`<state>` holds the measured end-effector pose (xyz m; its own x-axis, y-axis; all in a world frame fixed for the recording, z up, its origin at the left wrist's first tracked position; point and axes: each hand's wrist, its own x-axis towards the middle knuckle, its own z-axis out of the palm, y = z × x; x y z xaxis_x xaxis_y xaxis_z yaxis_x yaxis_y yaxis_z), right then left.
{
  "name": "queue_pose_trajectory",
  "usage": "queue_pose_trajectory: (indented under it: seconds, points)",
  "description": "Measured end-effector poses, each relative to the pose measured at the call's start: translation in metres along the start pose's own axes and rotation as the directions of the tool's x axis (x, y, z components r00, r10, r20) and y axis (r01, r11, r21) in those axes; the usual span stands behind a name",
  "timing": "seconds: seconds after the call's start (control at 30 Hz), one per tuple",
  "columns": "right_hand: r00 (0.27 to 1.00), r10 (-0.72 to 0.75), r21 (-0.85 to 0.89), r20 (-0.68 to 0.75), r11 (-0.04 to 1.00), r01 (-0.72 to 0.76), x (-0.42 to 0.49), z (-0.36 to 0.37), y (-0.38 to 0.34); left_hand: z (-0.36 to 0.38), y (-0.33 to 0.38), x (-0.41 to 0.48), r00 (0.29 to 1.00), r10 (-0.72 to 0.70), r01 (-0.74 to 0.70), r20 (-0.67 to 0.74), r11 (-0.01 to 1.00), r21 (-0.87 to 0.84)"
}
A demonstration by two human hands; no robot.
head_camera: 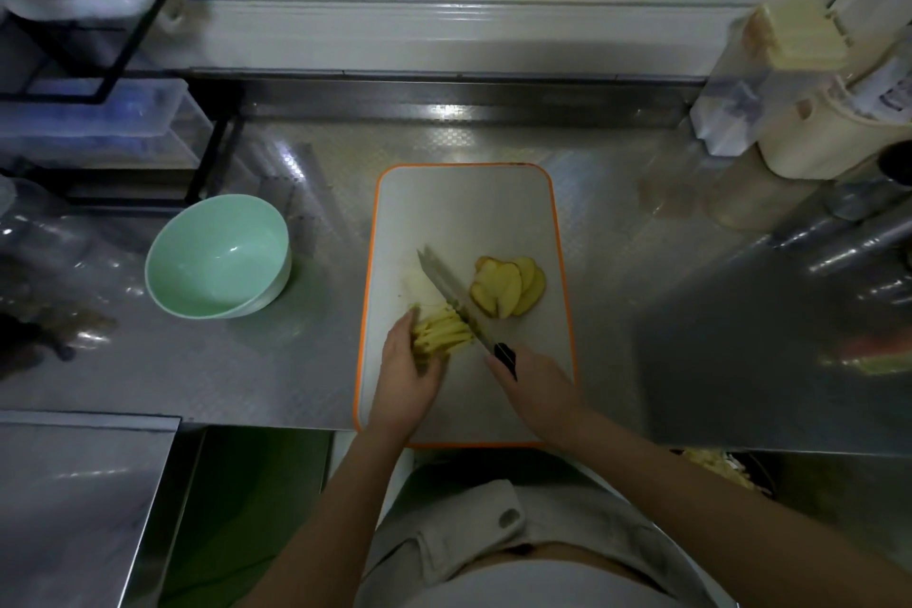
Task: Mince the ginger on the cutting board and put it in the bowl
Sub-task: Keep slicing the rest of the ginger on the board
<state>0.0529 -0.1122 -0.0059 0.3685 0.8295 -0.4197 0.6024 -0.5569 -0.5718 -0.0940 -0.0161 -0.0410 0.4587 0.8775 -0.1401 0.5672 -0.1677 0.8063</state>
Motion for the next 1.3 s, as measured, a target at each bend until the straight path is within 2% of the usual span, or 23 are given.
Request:
queue_pose_trajectory:
  seconds: [0.07, 0.13, 0.2, 0.3, 0.43, 0.53, 0.6, 0.7, 0.8, 0.9, 0.97, 1.07, 1.2, 1.3]
  points:
    - [1.0, 0.004, 0.003, -0.006, 1.0, -0.004, 0.003, 0.0, 0.003, -0.005, 0.004, 0.007, 0.997, 0.065, -0.063, -0.049, 0.997, 0.049]
    - [1.0, 0.019, 0.008, -0.02, 1.0, -0.018, 0.005, 0.001, 0.007, -0.01, 0.002, 0.021, 0.99, 0.114, -0.098, -0.084, 0.98, 0.175]
    - [0.999, 0.042, 0.028, -0.024, 0.999, -0.041, 0.007, 0.001, 0.01, -0.013, 0.001, 0.037, 0.991, 0.131, -0.116, -0.038, 0.952, 0.285]
    - [0.998, 0.055, 0.036, -0.018, 0.998, -0.055, 0.007, 0.001, 0.011, -0.016, 0.003, 0.055, 0.991, 0.113, -0.133, 0.074, 0.911, 0.391]
    - [1.0, 0.015, 0.051, -0.016, 0.999, -0.014, 0.001, -0.004, 0.006, -0.022, 0.012, 0.072, 0.995, 0.058, -0.09, 0.084, 0.88, 0.466]
    - [1.0, 0.0, 0.05, -0.008, 0.999, 0.0, 0.001, -0.004, 0.007, -0.022, 0.017, 0.077, 0.989, 0.0, -0.079, 0.147, 0.842, 0.534]
    - [0.999, 0.038, 0.067, -0.013, 0.997, -0.037, 0.003, -0.002, 0.01, -0.022, 0.019, 0.076, 0.99, -0.011, -0.058, 0.14, 0.876, 0.478]
    - [0.999, 0.051, 0.044, -0.01, 0.998, -0.051, 0.004, -0.001, 0.012, -0.025, 0.021, 0.068, 0.998, 0.033, -0.045, 0.047, 0.957, 0.288]
    - [0.999, 0.048, 0.053, -0.01, 0.997, -0.047, 0.005, -0.003, 0.013, -0.034, 0.019, 0.054, 0.999, -0.032, 0.024, 0.019, 0.946, 0.323]
    - [0.999, 0.044, 0.03, -0.008, 0.999, -0.044, 0.006, -0.002, 0.011, -0.043, 0.012, 0.04, 0.971, -0.147, 0.061, 0.189, 0.916, 0.395]
    - [0.998, 0.056, 0.027, -0.003, 0.998, -0.056, 0.008, -0.001, 0.011, -0.044, 0.009, 0.035, 0.961, -0.145, 0.035, 0.235, 0.907, 0.419]
    - [0.999, 0.043, 0.037, 0.007, 0.998, -0.044, 0.007, -0.003, 0.01, -0.044, 0.009, 0.031, 0.975, -0.092, 0.014, 0.201, 0.933, 0.361]
    - [1.0, -0.002, 0.032, 0.015, 1.0, 0.001, 0.002, -0.012, 0.003, -0.046, 0.007, 0.031, 0.985, -0.091, 0.046, 0.146, 0.958, 0.283]
    - [1.0, 0.016, 0.07, 0.027, 0.997, -0.018, 0.0, -0.014, 0.002, -0.047, 0.01, 0.031, 0.99, -0.094, 0.063, 0.105, 0.962, 0.264]
